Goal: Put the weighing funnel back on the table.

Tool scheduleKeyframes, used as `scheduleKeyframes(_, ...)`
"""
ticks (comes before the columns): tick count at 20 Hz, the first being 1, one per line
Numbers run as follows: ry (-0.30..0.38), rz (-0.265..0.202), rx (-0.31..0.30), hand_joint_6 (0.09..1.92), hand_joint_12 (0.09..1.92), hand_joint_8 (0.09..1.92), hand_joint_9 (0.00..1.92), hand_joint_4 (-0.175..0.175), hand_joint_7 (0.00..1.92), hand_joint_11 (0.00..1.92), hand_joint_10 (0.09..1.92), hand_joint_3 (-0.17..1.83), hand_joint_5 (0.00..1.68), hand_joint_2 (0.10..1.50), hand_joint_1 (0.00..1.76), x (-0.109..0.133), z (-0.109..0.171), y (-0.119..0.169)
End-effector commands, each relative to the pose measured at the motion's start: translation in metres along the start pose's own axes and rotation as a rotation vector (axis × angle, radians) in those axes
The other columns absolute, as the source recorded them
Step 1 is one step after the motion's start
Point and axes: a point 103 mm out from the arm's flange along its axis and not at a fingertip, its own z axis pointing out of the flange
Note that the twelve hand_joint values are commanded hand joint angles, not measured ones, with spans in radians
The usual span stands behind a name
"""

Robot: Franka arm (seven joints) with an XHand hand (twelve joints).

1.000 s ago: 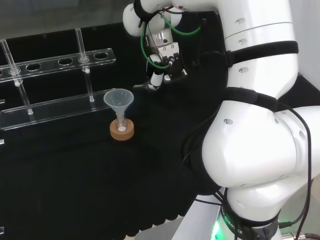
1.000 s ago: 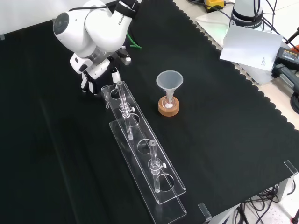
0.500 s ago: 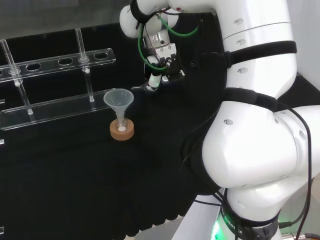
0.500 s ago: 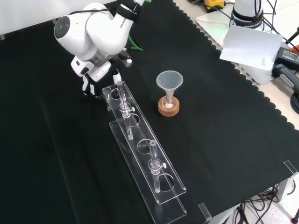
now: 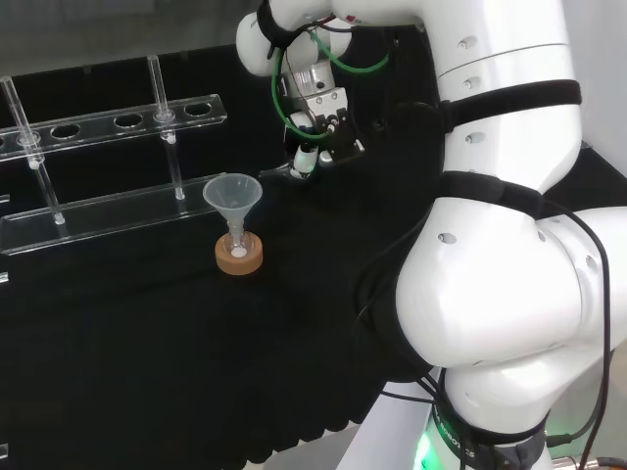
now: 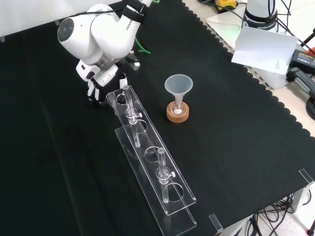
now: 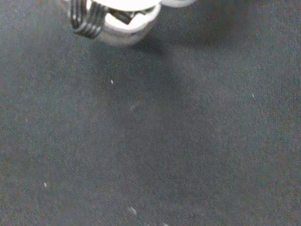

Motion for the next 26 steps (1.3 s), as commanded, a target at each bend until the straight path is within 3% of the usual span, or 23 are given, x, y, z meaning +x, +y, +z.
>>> scheduleKeyframes(1, 0.014, -0.02, -0.015, 0.52, 1.26, 0.69, 0.56, -0.004, 0.23, 0.43, 0.54, 0.61, 0.42, 0.61, 0.94, -0.003, 0.0, -0.009)
scheduleKeyframes(4, 0.02, -0.018, -0.037, 0.36, 1.34, 0.68, 0.44, -0.002, 0.15, 0.27, 0.62, 0.61, 0.37, 0.59, 0.9, -0.001, -0.003, -0.017)
scheduleKeyframes(8, 0.035, -0.022, -0.068, 0.27, 1.37, 0.67, 0.37, -0.003, 0.1, 0.2, 0.66, 0.58, 0.35, 0.58, 0.85, -0.001, -0.012, -0.033)
scheduleKeyframes(26, 0.064, 0.028, -0.182, 0.19, 1.37, 0.67, 0.37, -0.002, 0.12, 0.25, 0.68, 0.55, 0.4, 0.6, 0.81, -0.009, -0.063, -0.14)
